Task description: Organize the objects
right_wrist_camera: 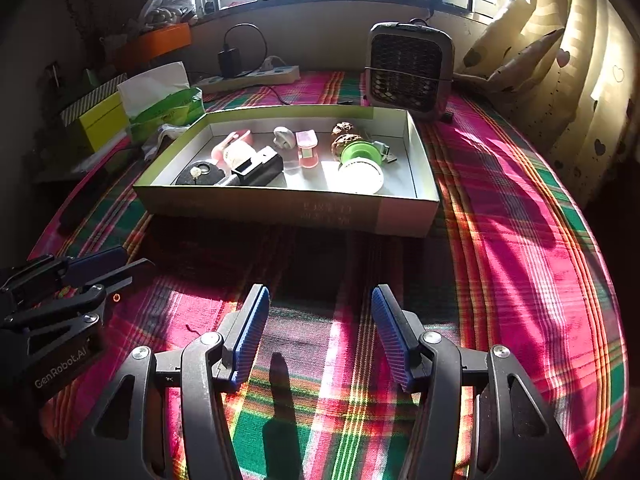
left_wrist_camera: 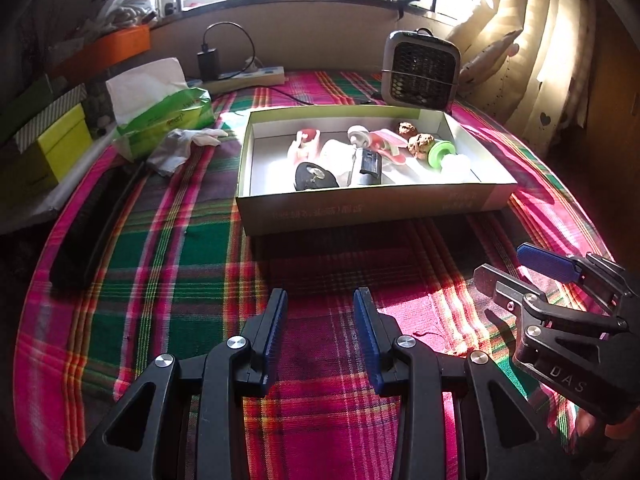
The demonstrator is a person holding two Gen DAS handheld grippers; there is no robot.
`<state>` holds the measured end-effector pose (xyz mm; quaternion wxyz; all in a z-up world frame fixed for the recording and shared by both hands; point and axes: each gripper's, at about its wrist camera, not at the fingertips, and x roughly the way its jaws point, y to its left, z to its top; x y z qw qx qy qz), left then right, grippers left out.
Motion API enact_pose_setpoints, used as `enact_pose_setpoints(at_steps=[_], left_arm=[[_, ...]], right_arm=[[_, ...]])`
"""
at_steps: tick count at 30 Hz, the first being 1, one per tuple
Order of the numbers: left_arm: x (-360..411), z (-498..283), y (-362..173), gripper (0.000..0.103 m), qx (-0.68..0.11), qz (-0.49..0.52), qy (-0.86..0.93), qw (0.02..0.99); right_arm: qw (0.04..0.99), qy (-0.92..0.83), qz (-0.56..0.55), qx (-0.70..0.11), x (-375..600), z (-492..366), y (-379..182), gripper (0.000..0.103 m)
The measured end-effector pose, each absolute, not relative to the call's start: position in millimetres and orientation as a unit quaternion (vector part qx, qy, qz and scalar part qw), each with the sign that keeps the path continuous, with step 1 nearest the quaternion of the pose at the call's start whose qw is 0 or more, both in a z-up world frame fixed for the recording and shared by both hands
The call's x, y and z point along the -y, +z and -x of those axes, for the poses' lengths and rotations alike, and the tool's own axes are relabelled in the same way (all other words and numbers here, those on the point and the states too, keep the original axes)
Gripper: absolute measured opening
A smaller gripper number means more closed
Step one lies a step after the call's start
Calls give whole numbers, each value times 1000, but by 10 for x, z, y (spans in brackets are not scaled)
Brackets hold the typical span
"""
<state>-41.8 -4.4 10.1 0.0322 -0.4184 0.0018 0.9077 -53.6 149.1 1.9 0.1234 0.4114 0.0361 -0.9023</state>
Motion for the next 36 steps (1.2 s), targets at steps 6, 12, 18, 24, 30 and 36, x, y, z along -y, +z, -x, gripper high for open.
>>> enact_pose_setpoints(at_steps=[6, 12, 18, 24, 30, 36], left_arm=[[-4, 372, 16, 32, -17, 423, 905, 26], [-12, 344, 10, 34, -18, 419, 908, 23], [-40, 309, -4, 37, -17, 407, 913, 11], [-35, 299, -9, 38, -7, 405, 914, 7], [-65, 287, -14, 42, -7, 404, 915, 10], [-72, 279, -15, 43, -6, 403, 915, 8]], right_arm=[[119, -900, -418, -33, -1527, 463, -50, 58], [113, -901, -417, -35, -1528, 409, -59, 60], [104, -905, -412, -37, -1543, 361, -72, 60], [98, -906, -410, -43, -1538, 349, -79, 60], [98, -906, -411, -43, -1537, 348, -79, 60], [98, -906, -410, -43, -1535, 348, -78, 61]])
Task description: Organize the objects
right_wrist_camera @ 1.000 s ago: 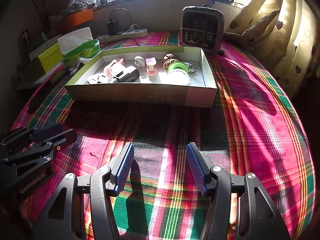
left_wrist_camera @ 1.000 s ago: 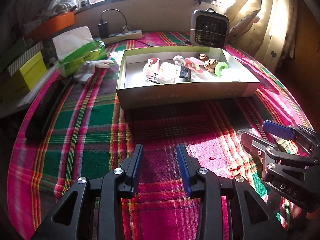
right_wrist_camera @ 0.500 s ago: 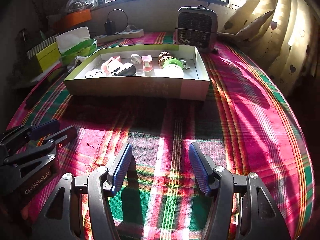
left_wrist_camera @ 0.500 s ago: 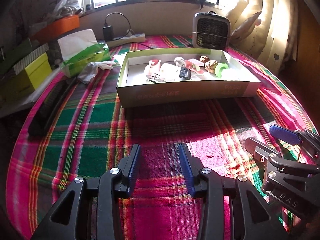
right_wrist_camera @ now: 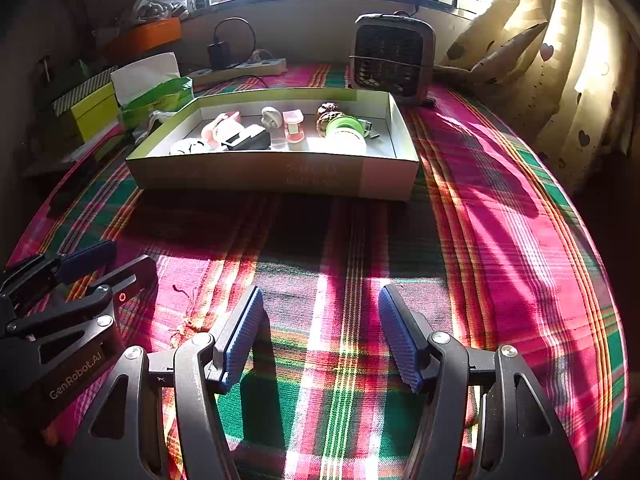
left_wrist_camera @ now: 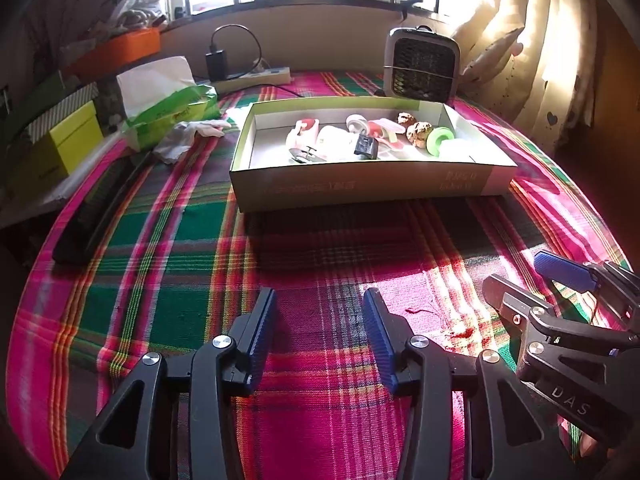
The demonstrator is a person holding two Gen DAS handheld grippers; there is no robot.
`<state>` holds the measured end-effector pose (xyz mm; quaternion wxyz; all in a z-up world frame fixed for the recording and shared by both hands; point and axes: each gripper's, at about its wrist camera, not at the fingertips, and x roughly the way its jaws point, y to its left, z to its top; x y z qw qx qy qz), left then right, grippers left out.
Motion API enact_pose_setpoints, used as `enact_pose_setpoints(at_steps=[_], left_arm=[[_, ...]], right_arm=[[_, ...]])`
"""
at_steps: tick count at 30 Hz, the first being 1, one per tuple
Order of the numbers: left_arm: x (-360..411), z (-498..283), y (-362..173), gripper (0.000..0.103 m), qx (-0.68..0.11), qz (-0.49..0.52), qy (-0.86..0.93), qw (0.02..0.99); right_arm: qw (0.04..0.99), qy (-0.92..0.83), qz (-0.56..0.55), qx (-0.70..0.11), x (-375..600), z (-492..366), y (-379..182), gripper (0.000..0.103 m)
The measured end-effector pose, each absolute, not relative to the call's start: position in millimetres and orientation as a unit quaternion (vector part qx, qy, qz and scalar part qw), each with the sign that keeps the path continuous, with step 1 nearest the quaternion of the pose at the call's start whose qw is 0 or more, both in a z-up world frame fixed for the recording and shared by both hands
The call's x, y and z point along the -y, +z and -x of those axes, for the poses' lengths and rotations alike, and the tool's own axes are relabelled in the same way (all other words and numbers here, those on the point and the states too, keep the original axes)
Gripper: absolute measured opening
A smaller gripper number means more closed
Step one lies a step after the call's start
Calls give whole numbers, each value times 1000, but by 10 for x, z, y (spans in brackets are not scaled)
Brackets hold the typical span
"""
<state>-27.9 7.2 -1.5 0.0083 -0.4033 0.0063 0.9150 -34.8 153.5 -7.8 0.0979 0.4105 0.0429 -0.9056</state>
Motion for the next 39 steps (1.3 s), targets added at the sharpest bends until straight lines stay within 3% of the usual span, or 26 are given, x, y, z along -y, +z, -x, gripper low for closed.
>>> enact_pose_setpoints(at_steps=[39], left_arm=[[-76, 266, -15, 43, -6, 401, 916, 4]], right_arm=[[102, -905, -411, -43, -1518, 336, -82, 67]])
